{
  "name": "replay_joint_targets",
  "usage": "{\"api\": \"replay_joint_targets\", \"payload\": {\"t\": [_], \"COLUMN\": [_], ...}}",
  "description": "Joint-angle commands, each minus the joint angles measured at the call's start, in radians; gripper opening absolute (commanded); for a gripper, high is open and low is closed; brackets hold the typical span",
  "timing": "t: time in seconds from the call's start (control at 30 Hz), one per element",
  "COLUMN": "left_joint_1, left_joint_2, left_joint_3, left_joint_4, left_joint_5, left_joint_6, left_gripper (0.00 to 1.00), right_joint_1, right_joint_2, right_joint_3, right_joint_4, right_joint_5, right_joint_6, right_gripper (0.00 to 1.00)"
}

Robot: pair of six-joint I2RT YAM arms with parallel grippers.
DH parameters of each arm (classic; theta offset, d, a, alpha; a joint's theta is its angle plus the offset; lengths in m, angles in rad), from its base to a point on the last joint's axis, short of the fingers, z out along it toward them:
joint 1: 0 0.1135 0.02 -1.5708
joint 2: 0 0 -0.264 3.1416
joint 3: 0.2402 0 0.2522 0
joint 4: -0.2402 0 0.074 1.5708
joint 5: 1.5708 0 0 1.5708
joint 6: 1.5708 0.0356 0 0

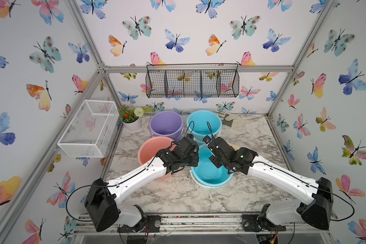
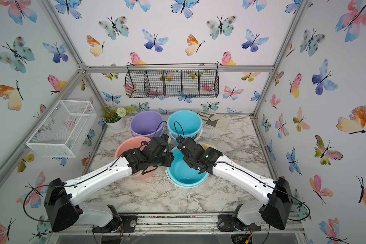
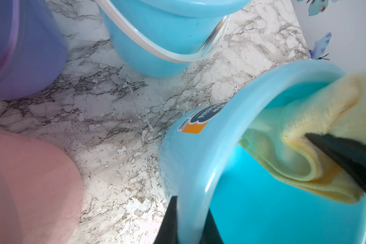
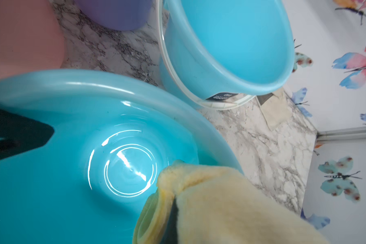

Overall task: Wipe the inside of the bucket with a cloth
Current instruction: Wipe the dirt from the inside of the bucket.

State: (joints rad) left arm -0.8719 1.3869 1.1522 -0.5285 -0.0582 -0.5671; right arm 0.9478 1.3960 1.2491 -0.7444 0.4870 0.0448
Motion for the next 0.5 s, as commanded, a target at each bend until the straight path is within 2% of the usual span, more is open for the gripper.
{"api": "replay_joint_targets", "payload": {"t": [0.0,0.1,0.23,0.37,0.47], "left_joint_1": [-0.004,-0.002,0.000,0.000,0.001], "left_joint_2": [-0.024,-0.023,-0.021,-0.014,-0.011], "left_joint_3": [0.014,0.014,0.015,0.020,0.024], "left_joint_4": [-0.010,-0.011,-0.008,-0.007,-0.002], "left_joint_5": [-0.015,-0.019,-0.017,-0.014,-0.009], "left_joint_6": [0.013,0.015,0.015,0.016,0.016], "left_gripper": [0.00,0.00,0.00,0.00,0.00], "right_joint_1": [-0.004,-0.004,-0.004,-0.004,-0.004], "right_joint_2": [0.031,0.052,0.037,-0.005,-0.043], "right_joint_3": [0.056,0.096,0.097,0.062,0.004], "right_joint_4": [-0.257,-0.377,-0.433,-0.371,-0.236], "right_joint_5": [-0.058,-0.137,-0.313,-0.526,-0.691], "right_joint_6": [0.170,0.253,0.307,0.326,0.345], "right_gripper": [0.02,0.02,0.02,0.02,0.02]}}
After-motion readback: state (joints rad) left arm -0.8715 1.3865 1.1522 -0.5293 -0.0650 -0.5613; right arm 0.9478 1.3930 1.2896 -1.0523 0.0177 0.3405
